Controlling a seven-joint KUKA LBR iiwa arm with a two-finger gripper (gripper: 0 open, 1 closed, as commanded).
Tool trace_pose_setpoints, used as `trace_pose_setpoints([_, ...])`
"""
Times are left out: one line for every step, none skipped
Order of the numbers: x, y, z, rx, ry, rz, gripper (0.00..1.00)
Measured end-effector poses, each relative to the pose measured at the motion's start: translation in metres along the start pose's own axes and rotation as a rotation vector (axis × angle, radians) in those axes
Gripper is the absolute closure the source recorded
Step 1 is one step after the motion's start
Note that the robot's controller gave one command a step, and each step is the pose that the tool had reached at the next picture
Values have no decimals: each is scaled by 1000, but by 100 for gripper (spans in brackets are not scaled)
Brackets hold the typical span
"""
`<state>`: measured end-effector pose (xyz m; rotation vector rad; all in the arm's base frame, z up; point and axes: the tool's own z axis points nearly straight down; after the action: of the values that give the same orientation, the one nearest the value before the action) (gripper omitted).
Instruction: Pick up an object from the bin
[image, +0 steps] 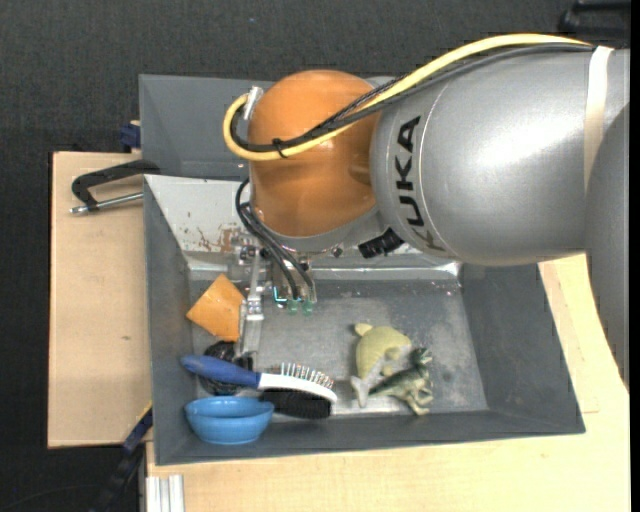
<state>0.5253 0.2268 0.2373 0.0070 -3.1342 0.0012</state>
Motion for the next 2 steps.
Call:
trace_pose_setpoints([33,8,169,-3,-9,252,0])
trace_pose_setpoints([32,-33,136,-4,-10,338,0])
